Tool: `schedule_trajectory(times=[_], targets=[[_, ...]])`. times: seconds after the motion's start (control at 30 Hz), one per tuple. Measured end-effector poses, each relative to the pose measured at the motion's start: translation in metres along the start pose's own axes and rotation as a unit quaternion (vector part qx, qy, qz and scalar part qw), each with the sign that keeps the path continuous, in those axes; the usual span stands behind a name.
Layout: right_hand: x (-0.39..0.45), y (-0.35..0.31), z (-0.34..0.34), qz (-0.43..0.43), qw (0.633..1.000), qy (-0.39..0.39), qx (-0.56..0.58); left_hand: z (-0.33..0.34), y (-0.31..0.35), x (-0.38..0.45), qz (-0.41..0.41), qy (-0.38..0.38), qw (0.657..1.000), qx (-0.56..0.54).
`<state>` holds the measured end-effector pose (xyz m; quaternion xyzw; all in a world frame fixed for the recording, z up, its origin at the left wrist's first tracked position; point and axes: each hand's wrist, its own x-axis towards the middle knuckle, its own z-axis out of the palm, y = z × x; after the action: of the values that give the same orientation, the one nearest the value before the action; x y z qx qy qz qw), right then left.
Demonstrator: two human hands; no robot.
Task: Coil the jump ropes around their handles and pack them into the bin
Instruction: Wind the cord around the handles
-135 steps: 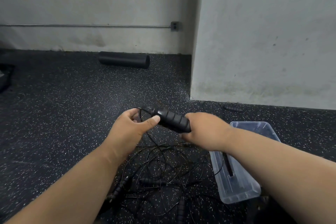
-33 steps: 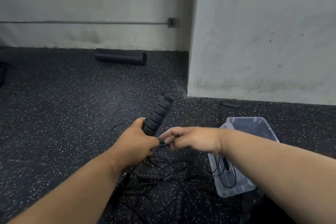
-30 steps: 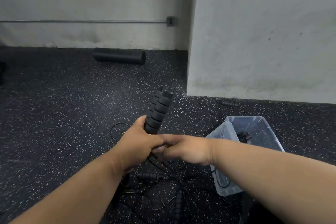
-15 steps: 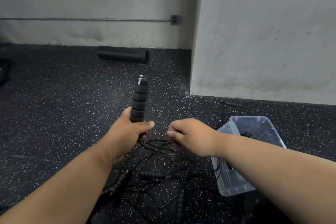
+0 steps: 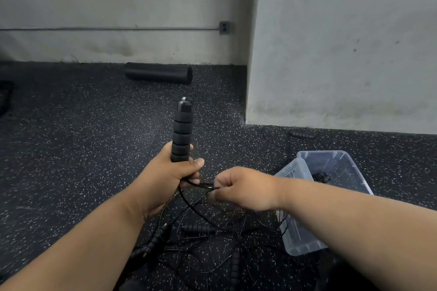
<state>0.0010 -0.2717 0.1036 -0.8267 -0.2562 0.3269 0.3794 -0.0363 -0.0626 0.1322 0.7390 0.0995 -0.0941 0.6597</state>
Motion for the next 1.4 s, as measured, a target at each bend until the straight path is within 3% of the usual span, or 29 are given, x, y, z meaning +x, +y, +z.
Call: schedule_trajectory(times=[0.13,0.23,0.43,0.53,0.63,0.77,0.97,1.03,1.13,1.27,1.33,1.4], targets=[[-0.017,-0.011,-0.050,-0.045,0.995,0.057,-0.063,-0.017,-0.003,0.001,0.010,-0.031,0.982,0.188],[-0.029,-0.012,-0.078,-0.060,0.994,0.082,-0.035,-0.011,-0.006,-0.004,-0.021,-0.127,0.975,0.179],[-0.038,-0.007,-0.095,-0.082,0.990,0.114,0.001,0.001,-0.003,-0.009,-0.045,-0.216,0.974,0.060],[-0.038,-0.004,-0.096,-0.080,0.989,0.124,0.016,0.000,0.000,-0.011,-0.046,-0.250,0.963,0.092],[-0.040,-0.003,-0.095,-0.090,0.991,0.093,-0.015,0.008,0.001,-0.013,-0.055,-0.217,0.948,0.226],[-0.042,-0.003,-0.099,-0.080,0.992,0.092,-0.031,0.016,-0.006,-0.014,-0.035,-0.175,0.877,0.446],[-0.037,0.001,-0.098,-0.044,0.993,0.074,-0.085,0.028,-0.012,-0.017,0.057,-0.101,0.807,0.579],[-0.033,0.002,-0.096,-0.047,0.992,0.086,-0.077,0.032,-0.012,-0.019,0.094,-0.091,0.808,0.575],[-0.023,0.010,-0.091,-0.028,0.993,0.106,-0.040,0.035,-0.008,-0.021,0.149,-0.033,0.838,0.524],[-0.006,0.026,-0.072,0.011,0.998,0.057,0.034,0.028,-0.004,-0.019,0.181,0.069,0.873,0.447],[-0.001,0.023,-0.059,0.023,0.997,0.064,0.042,0.018,-0.007,-0.011,0.167,0.118,0.867,0.454],[0.001,0.017,-0.045,0.021,0.997,0.063,-0.027,0.004,-0.013,0.001,0.142,0.165,0.846,0.487]])
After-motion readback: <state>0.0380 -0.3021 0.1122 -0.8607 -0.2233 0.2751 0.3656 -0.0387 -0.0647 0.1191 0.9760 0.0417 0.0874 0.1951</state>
